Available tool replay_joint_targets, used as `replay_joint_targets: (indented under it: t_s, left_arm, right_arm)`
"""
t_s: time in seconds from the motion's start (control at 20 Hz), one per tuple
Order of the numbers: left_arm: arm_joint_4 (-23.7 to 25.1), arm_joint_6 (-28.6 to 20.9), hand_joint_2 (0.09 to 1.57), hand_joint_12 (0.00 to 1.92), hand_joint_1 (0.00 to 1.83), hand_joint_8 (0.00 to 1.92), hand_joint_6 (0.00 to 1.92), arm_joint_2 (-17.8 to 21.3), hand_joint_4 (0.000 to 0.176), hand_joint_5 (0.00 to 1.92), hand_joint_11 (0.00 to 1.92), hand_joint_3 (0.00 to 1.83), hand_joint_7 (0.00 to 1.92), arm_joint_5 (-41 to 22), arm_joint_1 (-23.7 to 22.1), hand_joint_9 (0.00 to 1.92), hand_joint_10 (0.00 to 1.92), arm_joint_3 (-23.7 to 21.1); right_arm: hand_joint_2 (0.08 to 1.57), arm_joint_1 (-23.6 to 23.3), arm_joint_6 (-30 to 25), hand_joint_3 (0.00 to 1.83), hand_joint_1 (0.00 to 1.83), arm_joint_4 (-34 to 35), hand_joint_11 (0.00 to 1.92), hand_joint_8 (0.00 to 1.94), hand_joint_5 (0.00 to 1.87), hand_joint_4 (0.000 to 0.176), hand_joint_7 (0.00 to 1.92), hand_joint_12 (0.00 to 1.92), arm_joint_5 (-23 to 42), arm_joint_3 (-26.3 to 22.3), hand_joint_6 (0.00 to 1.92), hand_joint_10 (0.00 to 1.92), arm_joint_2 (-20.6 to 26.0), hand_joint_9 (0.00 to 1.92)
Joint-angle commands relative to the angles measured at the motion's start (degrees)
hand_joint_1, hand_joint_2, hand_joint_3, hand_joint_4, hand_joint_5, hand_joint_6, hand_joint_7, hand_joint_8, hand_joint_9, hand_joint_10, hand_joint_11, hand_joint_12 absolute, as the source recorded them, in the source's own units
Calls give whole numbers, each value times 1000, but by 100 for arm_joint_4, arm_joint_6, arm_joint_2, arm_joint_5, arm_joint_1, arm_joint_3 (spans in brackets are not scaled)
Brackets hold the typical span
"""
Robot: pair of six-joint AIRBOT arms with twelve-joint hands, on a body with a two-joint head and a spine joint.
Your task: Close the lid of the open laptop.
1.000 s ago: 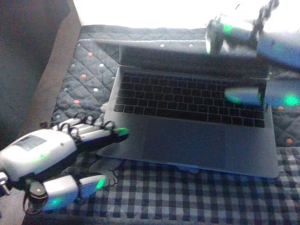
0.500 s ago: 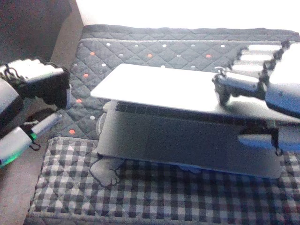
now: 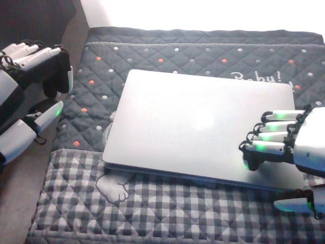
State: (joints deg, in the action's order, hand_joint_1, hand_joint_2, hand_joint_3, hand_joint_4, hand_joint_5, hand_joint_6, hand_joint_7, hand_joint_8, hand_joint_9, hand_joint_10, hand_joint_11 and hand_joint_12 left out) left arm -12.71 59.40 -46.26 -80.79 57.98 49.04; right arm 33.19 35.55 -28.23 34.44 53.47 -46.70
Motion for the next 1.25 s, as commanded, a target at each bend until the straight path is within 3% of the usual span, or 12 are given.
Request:
replay_joint_targets:
  t_s: [0.0, 0.15, 0.2, 0.4, 0.45, 0.5, 0.55, 0.6, 0.7, 0.8, 1.0, 1.2]
  left_arm:
    - [-2, 4, 1513, 1828, 897, 1916, 1920, 22, 13, 292, 27, 0, 407, -740, -53, 175, 1622, 31]
    - [-15, 4, 1509, 1743, 897, 1895, 1921, -6, 23, 310, 83, 0, 395, -736, -65, 179, 1551, 51]
    - [-15, 5, 1506, 1727, 900, 1882, 1921, -13, 27, 323, 69, 0, 388, -740, -75, 158, 1531, 52]
    - [-23, 4, 1486, 1536, 928, 1807, 1921, 1, 19, 338, 118, 0, 421, -754, -73, 196, 1351, 65]
    - [-30, 4, 1509, 1504, 813, 1415, 1911, 5, 0, 338, 107, 2, 218, -772, -73, 188, 1309, 70]
    - [-43, 4, 1511, 1503, 789, 1262, 1903, 10, 0, 343, 70, 0, 185, -792, -73, 166, 1285, 70]
    - [-55, 4, 1511, 1503, 789, 1262, 1903, 19, 0, 343, 70, 0, 185, -809, -73, 166, 1285, 70]
    - [-66, 4, 1472, 1438, 890, 1020, 1194, 33, 0, 85, 31, 0, 174, -831, -73, 144, 1129, 71]
    - [-74, 5, 1465, 1410, 894, 791, 930, 76, 0, 70, 5, 0, 196, -888, -73, 162, 1001, 68]
    - [-115, 5, 1437, 1031, 783, 95, 186, 152, 33, 138, 0, 0, 267, -977, -71, 213, 389, 59]
    - [-170, -20, 1465, 63, 434, 0, 3, 304, 129, 10, 0, 7, 5, -1189, -70, 10, 4, 51]
    - [-208, -187, 1281, 0, 378, 0, 0, 363, 121, 0, 0, 0, 0, -1201, -77, 0, 0, 153]
  right_arm:
    - [1289, 8, -42, 3, 462, 90, 4, 966, 46, 0, 219, 1897, 485, 4, 1211, 1251, 46, 141]
    - [1292, 6, -49, 1, 436, 92, 0, 439, 104, 0, 283, 1659, 486, -3, 790, 823, 81, 163]
    - [1273, 7, -72, 0, 377, 90, 0, 136, 224, 0, 411, 1606, 483, -12, 430, 550, 111, 319]
    - [1310, 5, -86, 5, 456, 103, 0, 0, 258, 0, 333, 1497, 650, -76, 121, 465, 217, 221]
    - [1317, 5, -81, 5, 378, 187, 0, 3, 165, 0, 274, 1305, 882, -96, 90, 482, 314, 89]
    - [1341, 5, -34, 7, 332, 266, 0, 0, 83, 25, 206, 937, 1018, -113, 47, 388, 374, 42]
    - [1341, 5, 175, 7, 332, 466, 0, 0, 83, 25, 206, 937, 1132, -163, 47, 388, 445, 42]
    - [1354, 5, 582, 3, 392, 748, 0, 8, 106, 0, 221, 915, 1236, -248, 34, 280, 546, 154]
    - [1412, 5, 996, 18, 494, 1109, 0, 1, 55, 0, 92, 656, 1472, -326, 9, 200, 656, 68]
    - [1470, 5, 1110, 20, 405, 1356, 0, 0, 1, 0, 2, 95, 1738, -318, 0, 7, 681, 3]
    - [1509, 6, 1209, 25, 314, 1808, 0, 0, 0, 45, 0, 0, 2206, -319, 0, 0, 845, 0]
    - [1417, 6, 1609, 0, 229, 2151, 0, 0, 0, 7, 0, 0, 2408, -370, 0, 0, 951, 0]
